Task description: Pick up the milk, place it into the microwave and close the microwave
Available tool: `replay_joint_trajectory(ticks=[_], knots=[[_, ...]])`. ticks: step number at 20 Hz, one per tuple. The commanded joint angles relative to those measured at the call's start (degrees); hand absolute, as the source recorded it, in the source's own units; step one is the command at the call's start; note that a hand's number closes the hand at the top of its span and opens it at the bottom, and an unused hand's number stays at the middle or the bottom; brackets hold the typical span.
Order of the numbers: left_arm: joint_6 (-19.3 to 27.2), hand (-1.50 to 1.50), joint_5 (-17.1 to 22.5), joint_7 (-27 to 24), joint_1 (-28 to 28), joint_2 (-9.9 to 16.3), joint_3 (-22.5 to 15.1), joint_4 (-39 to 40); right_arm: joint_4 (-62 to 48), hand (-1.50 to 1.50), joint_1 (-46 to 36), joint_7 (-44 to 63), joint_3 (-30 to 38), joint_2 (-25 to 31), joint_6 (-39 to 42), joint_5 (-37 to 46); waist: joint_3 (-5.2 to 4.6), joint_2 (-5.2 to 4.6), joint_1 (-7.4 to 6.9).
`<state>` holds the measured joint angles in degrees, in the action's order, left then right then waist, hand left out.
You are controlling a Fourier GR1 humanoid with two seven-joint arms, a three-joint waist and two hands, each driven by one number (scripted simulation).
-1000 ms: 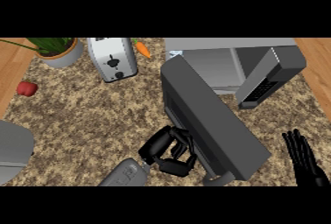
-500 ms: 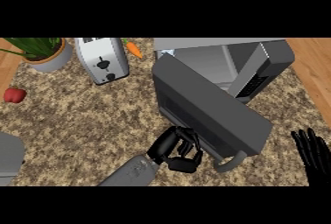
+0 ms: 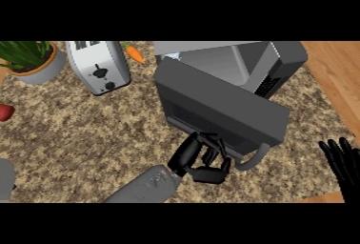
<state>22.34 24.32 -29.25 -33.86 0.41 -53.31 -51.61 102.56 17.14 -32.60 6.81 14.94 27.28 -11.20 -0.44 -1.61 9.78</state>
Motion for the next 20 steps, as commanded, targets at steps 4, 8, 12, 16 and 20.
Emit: replay_joint_trajectory(ticks=[4,8,12,16,20], knots=[[9.66,1.5,8.26,-1.54,-4.15,-0.39,0.93,-2.23,3.53,-1.5,-1.53,3.22,1.48,3.32,0.98,-1.25,-0.03,-0.31,2.01],[13.81,1.5,11.8,-1.44,-7.27,-0.4,1.77,-1.15,4.65,-1.5,-3.32,4.54,2.39,4.5,1.03,-2.31,0.03,-0.64,3.02],[16.26,-1.5,15.51,0.3,-10.05,-0.41,2.69,0.92,5.14,-1.5,-4.03,5.6,4.16,5.51,1.42,-5.09,0.09,-1.11,4.93],[18.33,-1.5,17.97,1.79,-12.19,-0.41,3.13,3.28,7.68,-1.5,-8.51,4.62,9.65,10.08,-2.53,1.07,-0.01,-1.29,6.15],[19.6,-1.5,21.6,0.43,-13.83,-0.41,5.68,3.15,8.98,1.5,-11.27,4.26,13.14,14.91,-3.74,5.5,-0.14,-1.8,6.23]])
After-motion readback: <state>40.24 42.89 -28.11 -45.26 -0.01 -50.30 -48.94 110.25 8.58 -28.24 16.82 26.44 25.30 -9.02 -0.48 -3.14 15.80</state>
